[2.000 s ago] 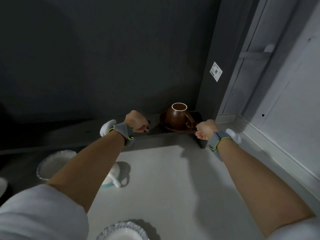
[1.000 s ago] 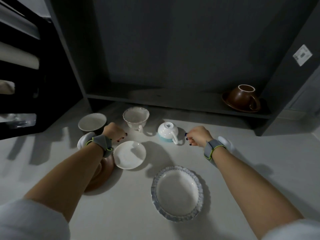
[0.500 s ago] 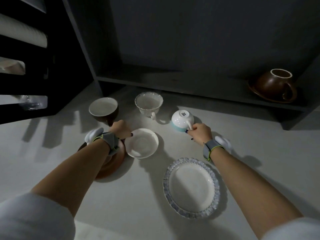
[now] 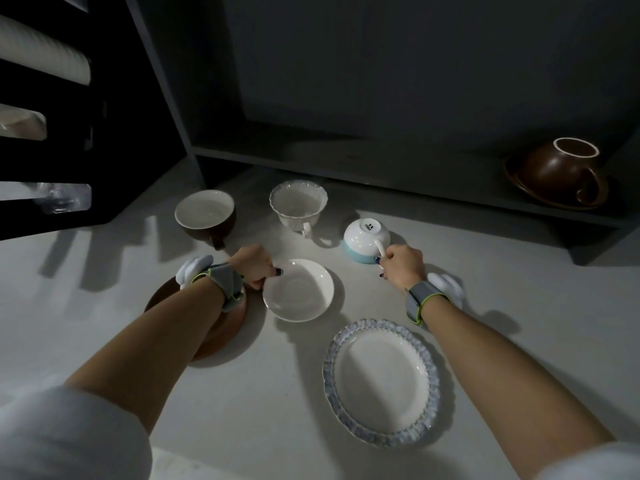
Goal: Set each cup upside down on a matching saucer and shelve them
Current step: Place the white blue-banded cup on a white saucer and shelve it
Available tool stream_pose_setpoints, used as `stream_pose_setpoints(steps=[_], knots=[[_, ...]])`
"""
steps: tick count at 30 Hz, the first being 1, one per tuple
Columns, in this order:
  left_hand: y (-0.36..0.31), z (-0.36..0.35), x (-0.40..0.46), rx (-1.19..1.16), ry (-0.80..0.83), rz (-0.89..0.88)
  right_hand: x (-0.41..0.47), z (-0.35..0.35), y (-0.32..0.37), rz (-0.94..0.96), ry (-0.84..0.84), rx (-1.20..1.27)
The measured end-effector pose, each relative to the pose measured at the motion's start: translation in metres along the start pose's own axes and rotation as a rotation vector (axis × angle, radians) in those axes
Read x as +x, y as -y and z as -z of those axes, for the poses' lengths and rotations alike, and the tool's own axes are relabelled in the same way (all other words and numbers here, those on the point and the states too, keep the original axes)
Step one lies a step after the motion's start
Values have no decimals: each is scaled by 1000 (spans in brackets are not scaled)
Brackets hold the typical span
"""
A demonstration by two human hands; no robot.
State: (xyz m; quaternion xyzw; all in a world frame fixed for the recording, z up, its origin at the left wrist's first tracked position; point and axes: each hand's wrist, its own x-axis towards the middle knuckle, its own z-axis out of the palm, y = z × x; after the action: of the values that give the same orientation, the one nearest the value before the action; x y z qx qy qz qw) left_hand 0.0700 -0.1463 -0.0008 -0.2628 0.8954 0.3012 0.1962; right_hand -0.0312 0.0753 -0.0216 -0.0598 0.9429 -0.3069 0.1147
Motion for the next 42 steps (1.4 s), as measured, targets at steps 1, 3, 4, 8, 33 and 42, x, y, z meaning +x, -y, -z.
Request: stream_pose_setpoints(steps=[1,3,4,8,33,42], knots=[[-1,-1,0,-29,-3,5,0,1,0,6,-6,0],[-1,-4,1,-89,-12,5,1,2,0,18,-12,19],[-1,-5,1,-111,-11,16,0,3,1,33,-7,25],[-2,-14,3,-320,-16,29,-1,6,3,120,17,142],[-3,-24,-2,-571,-32,83,-42,-12,8,455,207,-46],[-6,-25,-7,-657,3,85,-41,-10,6,319,256,78]])
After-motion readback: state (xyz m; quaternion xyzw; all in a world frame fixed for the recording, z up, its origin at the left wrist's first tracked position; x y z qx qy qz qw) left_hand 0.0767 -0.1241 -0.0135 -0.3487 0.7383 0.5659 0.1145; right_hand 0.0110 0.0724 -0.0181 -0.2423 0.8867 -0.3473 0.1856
